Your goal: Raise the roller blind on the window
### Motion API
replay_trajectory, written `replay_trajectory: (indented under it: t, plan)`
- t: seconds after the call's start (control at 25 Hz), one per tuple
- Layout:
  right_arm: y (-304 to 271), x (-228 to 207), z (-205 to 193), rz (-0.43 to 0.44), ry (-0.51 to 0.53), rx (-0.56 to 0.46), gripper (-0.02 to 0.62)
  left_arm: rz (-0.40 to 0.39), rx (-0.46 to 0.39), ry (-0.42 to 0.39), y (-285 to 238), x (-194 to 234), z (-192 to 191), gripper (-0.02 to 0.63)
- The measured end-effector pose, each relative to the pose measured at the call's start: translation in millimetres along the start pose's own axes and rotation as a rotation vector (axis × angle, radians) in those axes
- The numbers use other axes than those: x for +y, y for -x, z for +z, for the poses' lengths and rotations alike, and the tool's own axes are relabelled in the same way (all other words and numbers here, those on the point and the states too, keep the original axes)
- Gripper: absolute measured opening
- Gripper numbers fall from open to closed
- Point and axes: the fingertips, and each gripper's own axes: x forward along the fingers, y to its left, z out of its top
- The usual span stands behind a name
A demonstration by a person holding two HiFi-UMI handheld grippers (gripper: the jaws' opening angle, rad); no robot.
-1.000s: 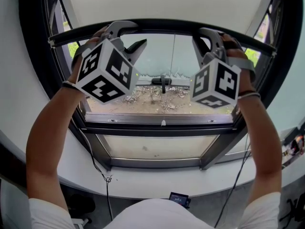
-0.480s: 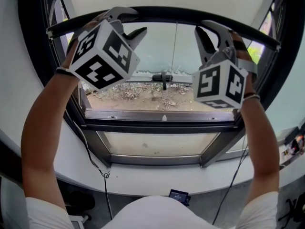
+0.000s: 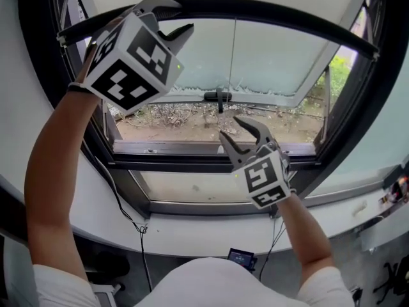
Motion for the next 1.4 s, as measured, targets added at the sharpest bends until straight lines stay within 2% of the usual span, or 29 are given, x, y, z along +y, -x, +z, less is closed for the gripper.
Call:
replay_trajectory:
  t: [0.08,0.2,0.36,0.52,0.72,0.84,0.92,1.28,1.4]
  plan:
    - [-13,21,-43,0.032,-0.094,0.077,0.169,0.001,0.000,-0.001,0,0,1,0.129]
    - [-32,39,-99,0.052,-0.170,0.196,0.170,0.006,0.002,-0.009,0,0,1,0.129]
    - [-48,51,-136,0.077,-0.215,0.269,0.170,0.016,0.003,-0.013,1,0,1,0.129]
    - [-57,60,-132,0.109,-0.239,0.237,0.170,0.020,-0.005,-0.001,1,1,1,0.129]
    - [-66,59,-120,0.105,-0.231,0.203,0.166,0.021,-0.011,0.013,1,1,1,0.129]
    - [-66,57,-117,0.090,-0.224,0.194,0.089,0.020,-0.012,0.015,1,1,1,0.129]
    - [-65,56,-116,0.081,-0.217,0.191,0.070,0.025,-0.016,0.016,1,1,2,0.129]
    - [-58,59,-122,0.056,-0.142,0.224,0.060,0.029,-0.018,0.023,1,1,1,0.129]
    - [-54,54,-125,0.045,-0.150,0.237,0.060,0.023,-0.045,0.054,3,3,3,0.129]
